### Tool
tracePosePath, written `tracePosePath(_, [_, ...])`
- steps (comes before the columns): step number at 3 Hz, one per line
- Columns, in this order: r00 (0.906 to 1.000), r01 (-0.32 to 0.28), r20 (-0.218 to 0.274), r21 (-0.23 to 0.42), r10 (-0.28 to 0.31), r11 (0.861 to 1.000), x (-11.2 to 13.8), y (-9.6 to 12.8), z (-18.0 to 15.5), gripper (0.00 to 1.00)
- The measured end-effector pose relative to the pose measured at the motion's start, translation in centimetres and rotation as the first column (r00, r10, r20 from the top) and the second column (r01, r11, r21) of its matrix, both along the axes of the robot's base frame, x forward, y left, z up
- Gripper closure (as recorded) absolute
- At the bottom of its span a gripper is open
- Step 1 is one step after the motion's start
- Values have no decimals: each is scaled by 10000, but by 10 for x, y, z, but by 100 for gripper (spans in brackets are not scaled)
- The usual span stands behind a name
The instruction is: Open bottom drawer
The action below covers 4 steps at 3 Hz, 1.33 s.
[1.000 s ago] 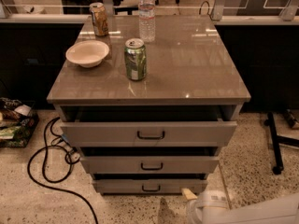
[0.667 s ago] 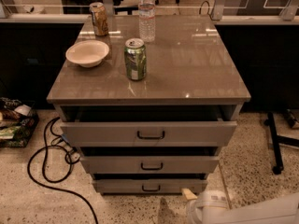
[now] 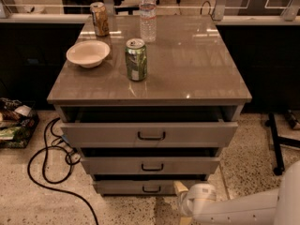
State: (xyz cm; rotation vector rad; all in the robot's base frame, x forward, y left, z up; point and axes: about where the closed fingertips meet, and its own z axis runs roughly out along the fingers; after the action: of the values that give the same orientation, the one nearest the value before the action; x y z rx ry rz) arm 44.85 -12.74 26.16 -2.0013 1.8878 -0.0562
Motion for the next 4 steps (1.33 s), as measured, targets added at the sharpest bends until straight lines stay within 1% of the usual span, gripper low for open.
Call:
tracePosePath(1, [10000,-48,2,150,48,9999,33,18,-19,0])
tracePosePath(2, [9999,68,-85,190,-66,9998,62,30,-39,0])
tracePosePath(3, [9981,564,-249,-35,-565,9984,75,21,-60,0])
tracePosePath(4, [9921,1191,-363,-287,-1201,9925,78,2,-77,0])
